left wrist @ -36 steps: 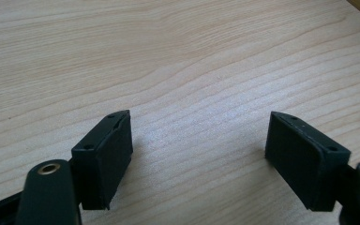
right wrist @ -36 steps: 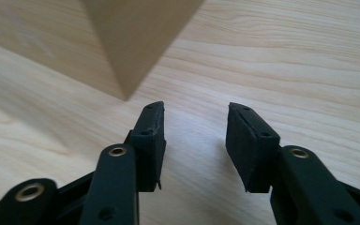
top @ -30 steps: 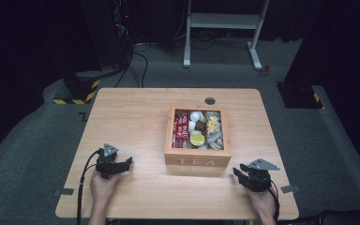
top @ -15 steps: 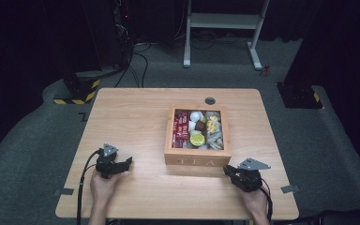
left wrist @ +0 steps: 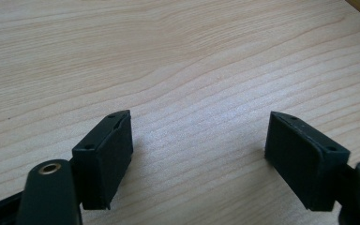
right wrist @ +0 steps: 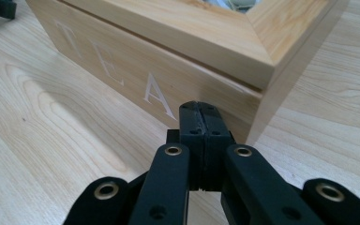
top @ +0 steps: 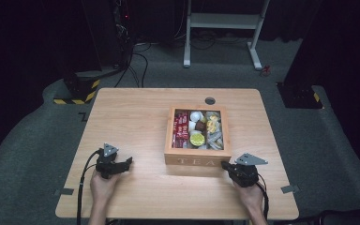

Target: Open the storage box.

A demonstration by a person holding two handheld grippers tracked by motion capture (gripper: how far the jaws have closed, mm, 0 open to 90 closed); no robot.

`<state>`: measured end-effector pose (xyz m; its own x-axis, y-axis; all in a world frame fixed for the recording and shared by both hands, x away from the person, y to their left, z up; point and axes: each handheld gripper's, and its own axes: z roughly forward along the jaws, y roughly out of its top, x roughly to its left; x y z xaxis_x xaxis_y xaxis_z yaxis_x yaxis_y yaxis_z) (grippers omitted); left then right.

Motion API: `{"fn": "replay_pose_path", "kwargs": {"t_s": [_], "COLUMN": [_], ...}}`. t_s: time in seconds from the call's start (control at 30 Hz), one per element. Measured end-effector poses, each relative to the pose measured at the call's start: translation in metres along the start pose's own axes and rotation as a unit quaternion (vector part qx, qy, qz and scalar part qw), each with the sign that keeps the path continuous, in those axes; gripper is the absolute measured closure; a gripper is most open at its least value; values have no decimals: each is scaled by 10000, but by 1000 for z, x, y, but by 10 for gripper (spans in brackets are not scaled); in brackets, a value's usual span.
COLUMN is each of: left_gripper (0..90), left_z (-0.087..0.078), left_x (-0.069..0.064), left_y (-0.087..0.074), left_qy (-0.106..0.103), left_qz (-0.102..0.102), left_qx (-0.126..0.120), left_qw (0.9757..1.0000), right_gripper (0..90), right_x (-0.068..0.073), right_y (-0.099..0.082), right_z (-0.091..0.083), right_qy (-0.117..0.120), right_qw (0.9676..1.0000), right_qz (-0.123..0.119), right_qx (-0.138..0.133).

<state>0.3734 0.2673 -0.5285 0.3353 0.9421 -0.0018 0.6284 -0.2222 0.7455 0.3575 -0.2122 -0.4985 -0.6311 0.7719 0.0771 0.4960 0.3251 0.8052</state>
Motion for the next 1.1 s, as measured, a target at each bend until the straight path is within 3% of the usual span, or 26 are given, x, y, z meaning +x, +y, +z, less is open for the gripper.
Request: {"fn": "replay_pose_path", "kwargs": {"t_s": [0.77,1.1], "left_gripper": [234,211], "left_z": [0,1], "left_x": [-1,0], "left_y": [0,0], "left_qy": [-33,11], "left_qz": [25,21], "left_qx": [0,19], "left_qw": [10000,10000], "right_gripper": [900,900], "right_x": [6,13], "right_y": [14,15], "right_z": [-5,-6], "right_qy": [91,-183], "right_qw": [9996,9991], "right_qz": [98,-157], "right_qx": [-260,-342]}}
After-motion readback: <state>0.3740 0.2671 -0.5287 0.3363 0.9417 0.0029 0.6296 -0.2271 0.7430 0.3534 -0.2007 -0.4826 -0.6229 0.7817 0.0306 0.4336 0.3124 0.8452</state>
